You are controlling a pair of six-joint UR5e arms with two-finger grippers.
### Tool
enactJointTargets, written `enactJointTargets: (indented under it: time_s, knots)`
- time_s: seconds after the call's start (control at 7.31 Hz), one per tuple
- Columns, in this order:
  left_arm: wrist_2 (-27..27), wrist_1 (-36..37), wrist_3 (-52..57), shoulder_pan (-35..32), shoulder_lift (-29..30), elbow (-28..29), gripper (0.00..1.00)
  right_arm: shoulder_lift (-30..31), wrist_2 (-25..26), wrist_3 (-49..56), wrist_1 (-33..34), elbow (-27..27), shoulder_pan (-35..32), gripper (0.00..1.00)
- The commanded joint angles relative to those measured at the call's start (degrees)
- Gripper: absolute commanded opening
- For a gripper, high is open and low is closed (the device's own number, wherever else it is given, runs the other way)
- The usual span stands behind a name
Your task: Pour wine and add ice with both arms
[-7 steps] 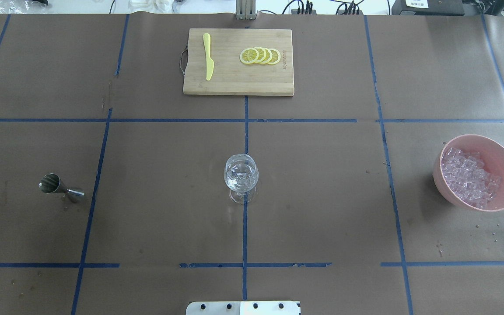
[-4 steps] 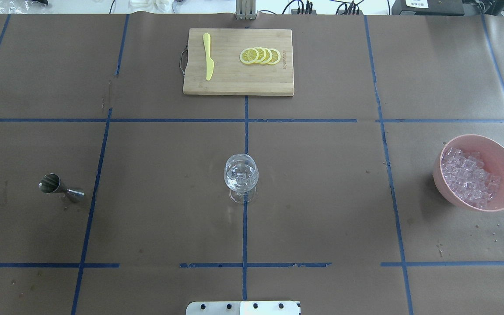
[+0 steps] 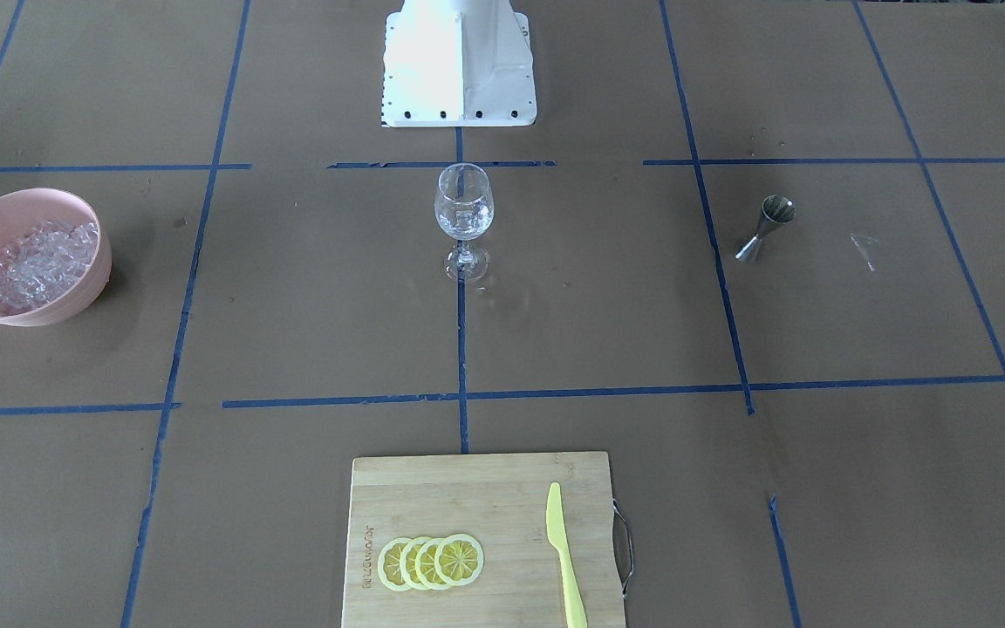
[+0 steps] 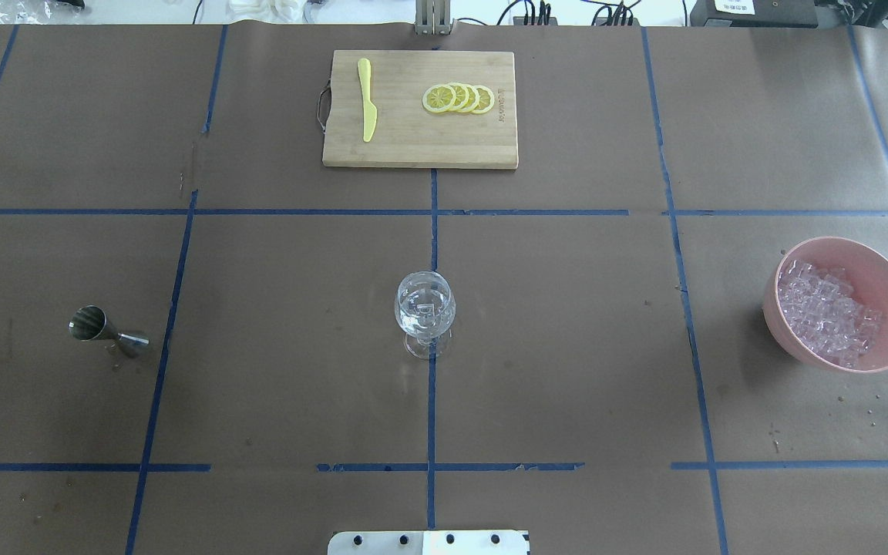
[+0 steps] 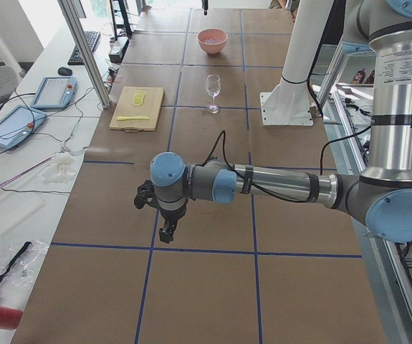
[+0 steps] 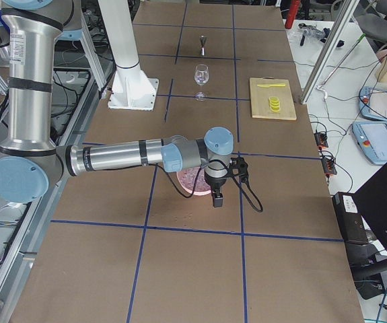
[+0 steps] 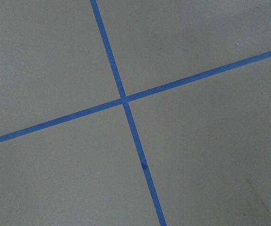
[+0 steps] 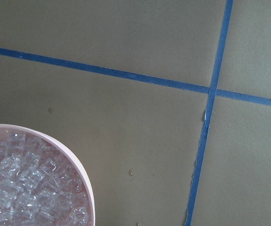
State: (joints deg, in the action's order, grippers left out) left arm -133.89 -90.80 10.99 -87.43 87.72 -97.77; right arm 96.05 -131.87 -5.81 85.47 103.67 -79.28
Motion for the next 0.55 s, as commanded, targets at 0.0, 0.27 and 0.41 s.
enactJointTargets:
  time_s: [0.0,0.27,0.41]
  knots:
    - [0.0,-0.2,-0.2,0.1,-0.4,0.1,1.00,0.1,-0.1,0.4,-0.3,-0.1,0.0,1.00]
    - [-0.1,-0.3,-0.4,0.1,0.3,1.3,1.00,0.3,-0.1,0.4,-0.3,-0.4,0.0,1.00]
    - [0.0,-0.3,-0.4,0.1,0.3,1.4,1.00,-0.2,-0.5,0.8,0.2,-0.4,0.0,1.00]
